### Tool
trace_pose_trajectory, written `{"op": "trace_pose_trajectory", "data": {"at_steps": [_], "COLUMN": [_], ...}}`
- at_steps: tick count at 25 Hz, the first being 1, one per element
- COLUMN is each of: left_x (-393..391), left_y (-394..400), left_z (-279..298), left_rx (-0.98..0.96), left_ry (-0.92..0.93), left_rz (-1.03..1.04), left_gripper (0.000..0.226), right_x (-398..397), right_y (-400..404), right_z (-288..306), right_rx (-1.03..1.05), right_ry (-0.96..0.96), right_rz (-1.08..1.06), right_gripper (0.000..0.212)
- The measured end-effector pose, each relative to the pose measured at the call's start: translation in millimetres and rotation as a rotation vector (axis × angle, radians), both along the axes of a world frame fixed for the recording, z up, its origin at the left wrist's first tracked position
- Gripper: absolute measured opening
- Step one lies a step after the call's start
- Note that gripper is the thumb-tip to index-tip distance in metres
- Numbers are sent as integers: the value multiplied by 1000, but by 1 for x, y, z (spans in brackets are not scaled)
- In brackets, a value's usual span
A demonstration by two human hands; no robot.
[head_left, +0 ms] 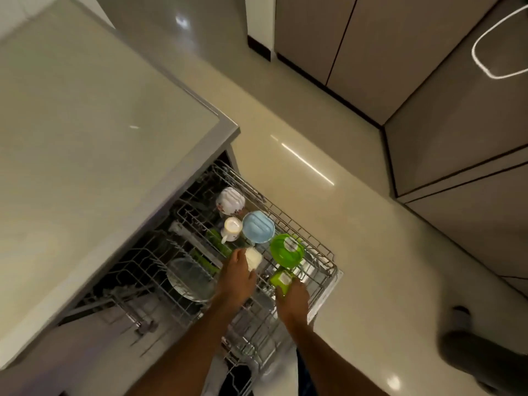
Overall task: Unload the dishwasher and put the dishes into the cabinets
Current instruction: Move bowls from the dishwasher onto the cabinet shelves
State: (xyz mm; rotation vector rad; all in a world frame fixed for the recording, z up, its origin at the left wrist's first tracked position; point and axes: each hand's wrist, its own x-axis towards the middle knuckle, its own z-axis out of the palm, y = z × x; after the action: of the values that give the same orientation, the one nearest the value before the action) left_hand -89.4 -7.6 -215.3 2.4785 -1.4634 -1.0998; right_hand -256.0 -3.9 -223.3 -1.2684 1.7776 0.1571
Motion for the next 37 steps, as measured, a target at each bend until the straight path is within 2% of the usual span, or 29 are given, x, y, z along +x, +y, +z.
{"op": "trace_pose_trajectory", "data": {"at_steps": [4,8,10,14,21,27,30,32,34,37], "left_x": [-13,-19,-18,-14,-4,34,67,91,114,148], "left_y": [-21,-28,-29,-17,20,75,105,118,131,155], "left_z": [-53,-80,-84,-76,-8,93,145,183,222,277], "left_rx": [81,94,70,-28,-146,-280,-338,-380,-426,-532], "left_ry": [-164,-312,-323,-285,-89,26,39,49,18,-36], "left_rz": [-94,-108,-97,-111,11,42,-20,-12,-28,-75], "left_gripper": [79,70,68,71,86,78,78,79,81,85], "right_x": [16,31,31,17,7,16,22,32,51,79], "right_y": [-3,-13,-21,-25,5,32,45,53,68,88], "right_z": [-47,-69,-73,-69,-15,80,122,144,200,256], "right_rx": [19,43,49,69,-23,-319,-469,-560,-644,-759], "right_ry": [143,359,387,250,85,-122,-190,-227,-234,-330], "right_rz": [-197,-177,-180,-281,-148,-32,-38,-59,-24,24], "right_gripper": [73,97,96,78,69,51,48,57,63,53]}}
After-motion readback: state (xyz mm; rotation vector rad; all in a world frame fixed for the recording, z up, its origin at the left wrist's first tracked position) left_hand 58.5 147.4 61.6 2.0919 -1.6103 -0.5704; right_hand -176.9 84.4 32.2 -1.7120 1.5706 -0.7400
